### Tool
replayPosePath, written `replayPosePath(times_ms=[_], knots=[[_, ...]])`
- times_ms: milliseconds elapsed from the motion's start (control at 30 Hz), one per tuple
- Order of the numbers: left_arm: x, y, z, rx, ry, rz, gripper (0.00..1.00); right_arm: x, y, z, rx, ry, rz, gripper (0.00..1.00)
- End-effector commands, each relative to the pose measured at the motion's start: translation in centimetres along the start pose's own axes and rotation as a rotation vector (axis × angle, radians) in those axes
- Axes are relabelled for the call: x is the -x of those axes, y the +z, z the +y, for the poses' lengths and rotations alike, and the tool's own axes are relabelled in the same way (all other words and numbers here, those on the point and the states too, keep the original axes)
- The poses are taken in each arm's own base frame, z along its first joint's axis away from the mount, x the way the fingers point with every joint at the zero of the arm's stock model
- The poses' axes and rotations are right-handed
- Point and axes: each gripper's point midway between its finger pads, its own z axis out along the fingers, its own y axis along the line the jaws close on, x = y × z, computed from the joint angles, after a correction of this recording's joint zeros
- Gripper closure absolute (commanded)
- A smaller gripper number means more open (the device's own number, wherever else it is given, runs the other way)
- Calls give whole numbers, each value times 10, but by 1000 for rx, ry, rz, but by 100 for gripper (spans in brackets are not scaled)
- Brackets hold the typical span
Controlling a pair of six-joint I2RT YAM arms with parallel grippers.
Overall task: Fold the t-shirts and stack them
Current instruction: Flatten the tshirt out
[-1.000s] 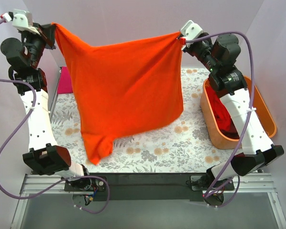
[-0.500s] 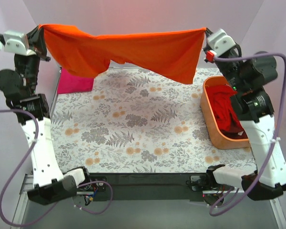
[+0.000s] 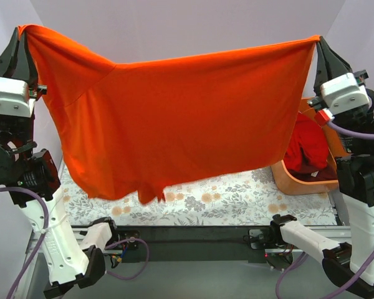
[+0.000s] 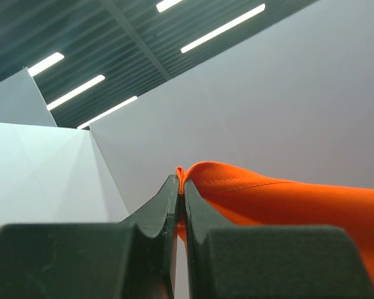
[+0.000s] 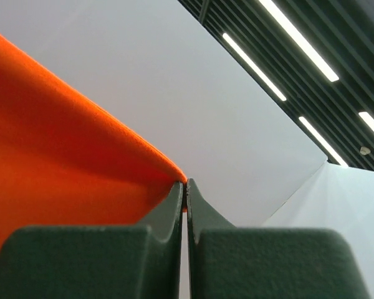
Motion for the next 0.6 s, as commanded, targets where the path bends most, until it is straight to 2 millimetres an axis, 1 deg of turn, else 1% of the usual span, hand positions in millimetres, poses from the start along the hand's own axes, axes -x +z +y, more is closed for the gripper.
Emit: replayPosePath(times_ms=[0,33,67,133,167,200,233,267,300,367,400,433,467,500,533,567], knots=[[-71,-3,-16,-95,49,180,100,-44,26,33,71,-68,68,99],[-79,-8,-28,-153,44,196,100,-55,27,45,97,-66,85,99],[-100,-18,-38,-191,18,258,100,-77,28,70,152,-71,118,99],[-140,-41,-62,-272,-46,370,100,-101,27,101,223,-64,143,99],[-154,-49,-69,-288,-80,410,100,-128,20,134,292,-49,187,99],[-186,-66,-83,-305,-152,489,100,-141,17,149,322,-48,200,99],[-202,-76,-91,-317,-187,534,100,-152,14,164,349,-40,215,99],[-218,-89,-104,-349,-228,574,100,-175,3,196,412,-21,246,99],[-251,-113,-120,-370,-283,655,100,-187,1,210,437,-19,253,99],[-284,-136,-141,-395,-330,728,100,-210,-11,242,494,-1,281,99],[-311,-158,-156,-402,-366,797,100,-235,-24,273,560,13,325,99],[-326,-168,-169,-423,-372,827,100,-245,-27,284,577,17,338,99],[-354,-179,-176,-405,-368,889,100,-257,-33,296,602,21,366,99],[-369,-188,-186,-418,-371,922,100,-278,-41,320,655,33,410,99],[-385,-205,-203,-449,-383,966,100,-292,-49,334,688,36,444,99],[-409,-214,-214,-462,-376,1000,100,-304,-53,343,702,38,473,99]])
